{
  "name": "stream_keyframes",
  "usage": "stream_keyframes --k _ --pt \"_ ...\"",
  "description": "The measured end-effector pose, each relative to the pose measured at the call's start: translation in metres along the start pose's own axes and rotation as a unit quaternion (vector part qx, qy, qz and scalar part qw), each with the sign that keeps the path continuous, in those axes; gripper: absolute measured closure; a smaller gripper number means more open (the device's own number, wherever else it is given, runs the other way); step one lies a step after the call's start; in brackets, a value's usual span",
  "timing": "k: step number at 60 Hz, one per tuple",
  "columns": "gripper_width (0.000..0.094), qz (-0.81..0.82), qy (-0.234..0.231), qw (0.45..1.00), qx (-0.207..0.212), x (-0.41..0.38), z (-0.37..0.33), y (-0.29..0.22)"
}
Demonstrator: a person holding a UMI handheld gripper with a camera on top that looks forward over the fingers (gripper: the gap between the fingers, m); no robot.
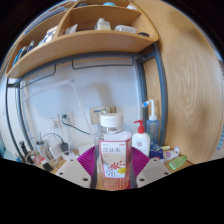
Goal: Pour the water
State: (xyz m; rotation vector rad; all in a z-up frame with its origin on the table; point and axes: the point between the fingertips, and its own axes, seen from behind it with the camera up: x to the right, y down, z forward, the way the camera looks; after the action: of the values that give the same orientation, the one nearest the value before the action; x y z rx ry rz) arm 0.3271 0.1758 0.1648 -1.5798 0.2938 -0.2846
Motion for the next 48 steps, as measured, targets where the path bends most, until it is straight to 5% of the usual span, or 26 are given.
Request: stream_keyframes --k 18,23,34,48 --pt "0.0453 -0.063 -0.005 0.998 -0.003 0.029 0.034 0.063" --pt "0.0450 -0.036 -0.021 0.999 0.029 0.026 0.034 0.060" --pt "0.0349 -0.037 -0.038 0.998 0.044 0.023 0.029 0.060" --pt "0.0185 -0.038 -0.019 0.999 -0.001 0.031 0.023 0.075"
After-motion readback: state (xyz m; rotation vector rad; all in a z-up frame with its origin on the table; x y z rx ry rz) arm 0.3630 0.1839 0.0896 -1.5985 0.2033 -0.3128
